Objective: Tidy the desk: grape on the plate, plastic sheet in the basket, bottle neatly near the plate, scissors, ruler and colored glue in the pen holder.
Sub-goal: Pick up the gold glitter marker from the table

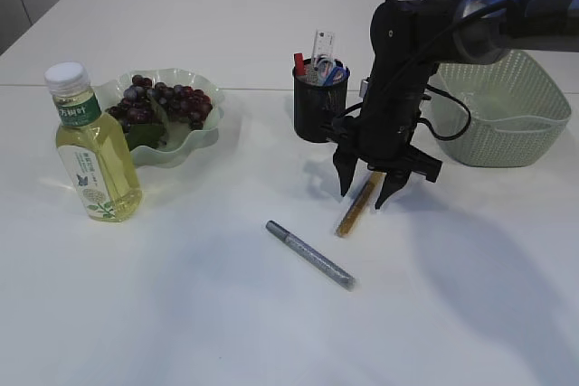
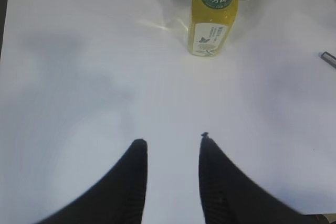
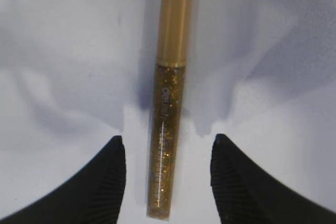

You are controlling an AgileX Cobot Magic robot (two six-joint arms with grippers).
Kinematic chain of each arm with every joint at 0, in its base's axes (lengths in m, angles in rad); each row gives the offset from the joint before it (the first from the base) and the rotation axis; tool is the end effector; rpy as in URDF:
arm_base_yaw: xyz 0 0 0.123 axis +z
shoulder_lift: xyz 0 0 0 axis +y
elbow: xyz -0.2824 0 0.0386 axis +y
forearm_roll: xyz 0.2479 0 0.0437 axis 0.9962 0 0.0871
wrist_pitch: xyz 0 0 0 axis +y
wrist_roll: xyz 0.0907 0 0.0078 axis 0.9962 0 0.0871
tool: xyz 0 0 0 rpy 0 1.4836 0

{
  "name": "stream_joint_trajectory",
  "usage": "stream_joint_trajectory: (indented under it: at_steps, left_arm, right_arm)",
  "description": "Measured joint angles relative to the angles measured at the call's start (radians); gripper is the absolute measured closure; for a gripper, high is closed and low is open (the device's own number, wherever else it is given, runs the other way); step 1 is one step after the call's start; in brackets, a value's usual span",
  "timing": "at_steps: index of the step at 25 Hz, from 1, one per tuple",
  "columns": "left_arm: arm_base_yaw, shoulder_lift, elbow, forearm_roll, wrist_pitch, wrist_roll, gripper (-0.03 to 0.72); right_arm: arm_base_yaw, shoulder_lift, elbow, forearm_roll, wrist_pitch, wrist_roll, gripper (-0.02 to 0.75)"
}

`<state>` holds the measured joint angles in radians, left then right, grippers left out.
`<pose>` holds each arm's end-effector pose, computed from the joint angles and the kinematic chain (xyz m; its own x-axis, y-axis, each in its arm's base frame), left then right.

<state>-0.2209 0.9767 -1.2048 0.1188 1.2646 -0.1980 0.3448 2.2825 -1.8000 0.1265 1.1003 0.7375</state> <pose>0.1566 -0.0246 0.4037 -0.8065 0.0168 -0.5911 0.0235 0.9997 -0.0037 0.4299 0.1653 0.1451 -0.9027 0.4296 0.0252 0.4289 0.8933 0.1345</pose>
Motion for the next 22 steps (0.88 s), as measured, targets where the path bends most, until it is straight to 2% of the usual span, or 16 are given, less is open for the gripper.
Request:
stream_joint_trajectory:
  at_steps: [22]
  left_arm:
    - [0.0,0.0,0.0,0.0,0.0,0.0,0.445]
  right_arm:
    - [0.0,0.022,-0.001,0.004,0.016,0.016,0.342]
